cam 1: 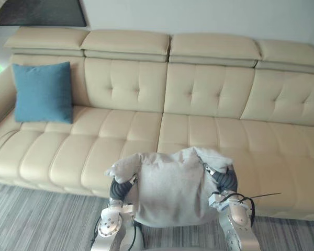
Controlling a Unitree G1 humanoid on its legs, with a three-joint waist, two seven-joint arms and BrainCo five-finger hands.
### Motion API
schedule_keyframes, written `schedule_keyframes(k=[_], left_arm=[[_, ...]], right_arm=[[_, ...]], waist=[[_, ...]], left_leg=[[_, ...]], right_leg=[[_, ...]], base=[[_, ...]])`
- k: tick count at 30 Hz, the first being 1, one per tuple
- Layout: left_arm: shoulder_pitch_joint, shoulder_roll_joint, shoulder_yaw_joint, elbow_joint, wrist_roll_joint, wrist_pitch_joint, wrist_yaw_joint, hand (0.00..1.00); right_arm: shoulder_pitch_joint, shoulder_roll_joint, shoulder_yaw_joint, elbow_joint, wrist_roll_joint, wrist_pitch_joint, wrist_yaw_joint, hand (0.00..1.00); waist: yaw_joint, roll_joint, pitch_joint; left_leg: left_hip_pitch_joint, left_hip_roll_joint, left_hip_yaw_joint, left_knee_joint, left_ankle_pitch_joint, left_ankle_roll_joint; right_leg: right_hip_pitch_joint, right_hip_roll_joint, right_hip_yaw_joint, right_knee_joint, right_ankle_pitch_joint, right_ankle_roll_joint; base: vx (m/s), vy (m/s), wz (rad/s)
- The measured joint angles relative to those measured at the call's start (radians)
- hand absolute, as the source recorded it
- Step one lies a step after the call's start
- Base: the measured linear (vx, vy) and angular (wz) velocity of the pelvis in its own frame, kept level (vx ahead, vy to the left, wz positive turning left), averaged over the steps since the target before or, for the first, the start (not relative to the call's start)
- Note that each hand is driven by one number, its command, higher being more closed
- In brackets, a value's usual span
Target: Pick up cushions and gather them together orderly.
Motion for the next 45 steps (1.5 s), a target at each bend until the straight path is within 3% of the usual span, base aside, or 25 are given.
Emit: schedule_keyframes(k=[1,2,4,6,7,9,10,11,14,19,22,28,32,39,45], left_arm=[[-0.006,0.008,0.0,0.015,0.001,0.002,0.0,1.0],[-0.01,0.019,0.0,0.026,0.001,0.007,0.001,1.0],[-0.021,0.03,0.0,0.026,0.002,0.007,0.002,1.0],[-0.048,0.03,0.002,0.025,0.003,0.006,0.005,1.0],[-0.06,0.03,0.003,0.025,0.002,0.006,0.007,1.0],[-0.066,0.034,0.01,0.024,0.002,0.006,0.007,1.0],[-0.076,0.016,0.01,0.045,0.002,0.01,0.007,1.0],[-0.077,-0.005,0.009,0.049,0.003,0.019,0.006,1.0],[-0.08,-0.05,0.006,0.049,0.007,0.022,0.002,1.0],[-0.116,-0.061,0.01,0.049,0.014,0.028,0.006,1.0],[-0.16,-0.047,0.013,0.049,0.025,0.028,0.045,1.0],[-0.355,0.036,0.018,0.076,0.042,0.028,0.131,1.0],[-0.548,0.065,0.022,0.13,0.04,0.027,0.206,1.0],[-0.83,0.113,0.022,0.235,0.001,0.024,0.322,1.0],[-1.091,0.147,0.024,0.351,-0.038,-0.001,0.354,1.0]], right_arm=[[-0.002,0.005,0.0,0.034,-0.007,0.001,0.0,1.0],[-0.007,0.005,0.0,0.069,-0.036,0.005,0.0,1.0],[-0.016,0.003,0.0,0.102,-0.039,0.011,0.0,1.0],[-0.027,0.004,-0.001,0.108,-0.039,0.014,0.0,1.0],[-0.039,0.002,-0.003,0.108,-0.039,0.016,0.0,1.0],[-0.056,0.006,-0.005,0.108,-0.039,0.016,0.0,1.0],[-0.073,-0.004,-0.011,0.122,-0.04,0.015,0.0,1.0],[-0.095,-0.015,-0.028,0.142,-0.045,0.017,0.0,1.0],[-0.081,-0.02,-0.056,0.144,-0.067,0.021,-0.007,1.0],[-0.086,-0.014,-0.073,0.141,-0.068,0.022,-0.009,1.0],[-0.127,0.002,-0.069,0.141,-0.069,0.028,-0.019,1.0],[-0.347,-0.017,-0.037,0.189,-0.077,0.029,-0.071,1.0],[-0.545,-0.049,-0.026,0.243,-0.084,0.029,-0.134,1.0],[-0.769,-0.091,-0.005,0.262,-0.118,0.039,-0.242,1.0],[-0.962,-0.135,-0.021,0.294,-0.141,0.039,-0.32,1.0]], waist=[[-0.011,0.004,0.003],[-0.013,0.012,0.008],[-0.015,0.025,0.014],[-0.021,0.019,0.012],[-0.032,0.017,0.011],[-0.042,-0.019,0.0],[-0.038,-0.002,-0.001],[-0.032,0.034,0.004],[-0.038,0.061,0.0],[-0.037,0.062,-0.002],[-0.036,0.06,-0.009],[-0.036,0.059,-0.01],[-0.017,0.06,-0.006],[-0.014,0.056,0.006],[-0.017,0.059,0.062]], left_leg=[[0.057,-0.005,0.022,-0.014,-0.011,0.017],[0.128,-0.004,0.041,-0.054,-0.014,0.022],[0.205,0.001,0.054,-0.115,-0.015,0.022],[0.227,0.009,0.053,-0.143,-0.016,0.019],[0.226,0.018,0.048,-0.141,-0.022,0.009],[0.226,0.004,0.039,-0.131,-0.037,-0.017],[0.226,0.01,0.02,-0.127,-0.048,-0.033],[0.225,0.036,-0.001,-0.133,-0.049,-0.036],[0.252,0.064,-0.032,-0.169,-0.037,-0.048],[0.278,0.064,-0.072,-0.217,-0.018,-0.059],[0.275,0.046,-0.088,-0.251,0.015,-0.049],[0.206,0.016,-0.143,-0.309,0.104,-0.034],[0.092,0.018,-0.171,-0.321,0.137,-0.054],[-0.078,0.017,-0.176,-0.322,0.18,-0.069],[-0.163,0.02,-0.166,-0.389,0.251,-0.092]], right_leg=[[-0.049,-0.023,-0.007,0.145,0.062,0.021],[-0.085,-0.035,-0.034,0.264,0.073,0.003],[-0.125,-0.049,-0.098,0.331,0.055,-0.027],[-0.15,-0.048,-0.149,0.253,0.035,-0.052],[-0.147,-0.034,-0.172,0.131,0.034,-0.066],[-0.107,-0.001,-0.157,-0.127,0.139,-0.105],[-0.061,0.025,-0.14,-0.21,0.098,-0.121],[-0.031,0.059,-0.149,-0.278,0.117,-0.133],[0.019,0.095,-0.171,-0.328,0.124,-0.141],[0.054,0.103,-0.197,-0.37,0.129,-0.144],[0.066,0.094,-0.206,-0.415,0.156,-0.139],[0.059,0.08,-0.236,-0.553,0.255,-0.139],[-0.037,0.081,-0.263,-0.582,0.313,-0.153],[-0.234,0.059,-0.268,-0.511,0.324,-0.16],[-0.362,0.063,-0.271,-0.495,0.346,-0.185]], base=[[0.31,0.193,-0.36],[0.3,0.162,-0.34],[0.26,0.069,-0.27],[0.24,-0.055,-0.02],[0.21,-0.176,0.08],[0.19,-0.203,-0.04],[0.17,-0.176,-0.3],[0.15,-0.151,-0.32],[0.09,-0.115,0.01],[0.04,-0.034,0.18],[-0.01,0.022,0.16],[-0.09,0.012,0.21],[-0.18,-0.03,0.18],[-0.14,-0.034,0.06],[-0.05,-0.046,-0.04]])
